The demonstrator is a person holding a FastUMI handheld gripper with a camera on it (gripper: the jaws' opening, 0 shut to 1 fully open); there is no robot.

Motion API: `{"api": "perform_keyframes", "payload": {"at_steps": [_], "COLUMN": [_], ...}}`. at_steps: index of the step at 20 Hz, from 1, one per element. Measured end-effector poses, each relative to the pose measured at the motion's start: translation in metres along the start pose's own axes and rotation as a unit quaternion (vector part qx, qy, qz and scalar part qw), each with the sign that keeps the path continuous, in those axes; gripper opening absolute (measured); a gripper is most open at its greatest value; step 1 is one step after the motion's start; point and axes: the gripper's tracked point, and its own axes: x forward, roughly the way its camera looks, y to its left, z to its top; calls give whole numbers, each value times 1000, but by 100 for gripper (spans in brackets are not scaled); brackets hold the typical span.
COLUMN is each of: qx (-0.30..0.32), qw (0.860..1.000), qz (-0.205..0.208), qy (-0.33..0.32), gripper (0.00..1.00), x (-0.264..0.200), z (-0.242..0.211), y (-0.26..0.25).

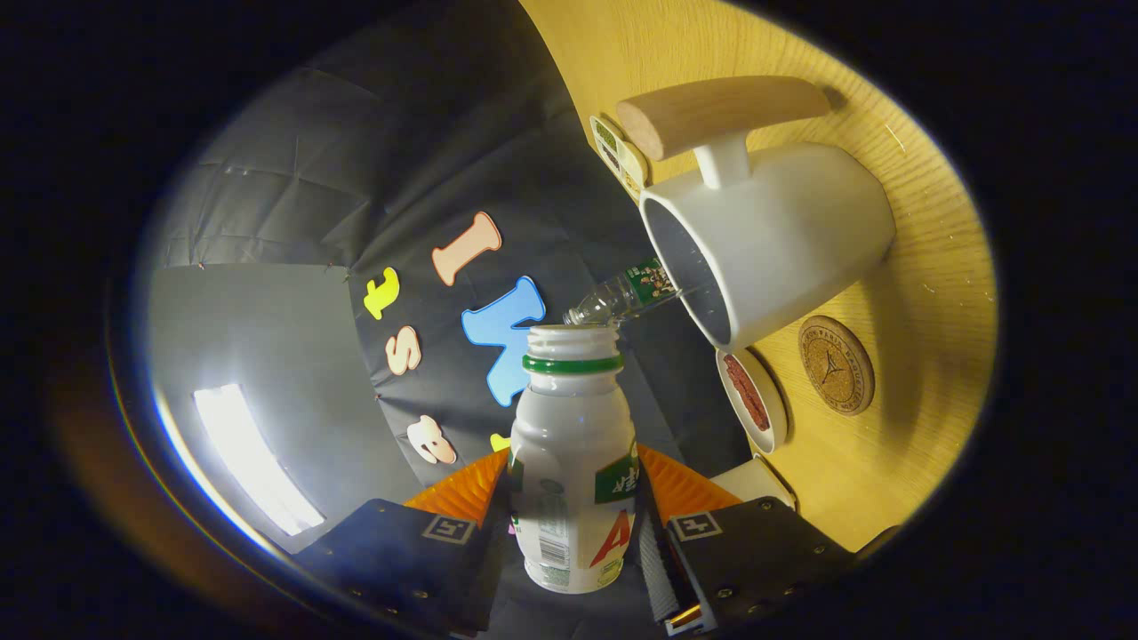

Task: Take the bottle from table, then pour the juice into the cup, finally place the bottle on the coaster

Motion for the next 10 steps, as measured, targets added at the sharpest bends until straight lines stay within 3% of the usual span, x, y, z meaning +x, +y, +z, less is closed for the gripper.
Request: {"api": "perform_keyframes", "payload": {"at_steps": [10], "qx": [19], "qw": [1000], "qz": [7], "qy": [-14], "gripper": [65], "x": [-3], "z": [7], "y": [3]}}
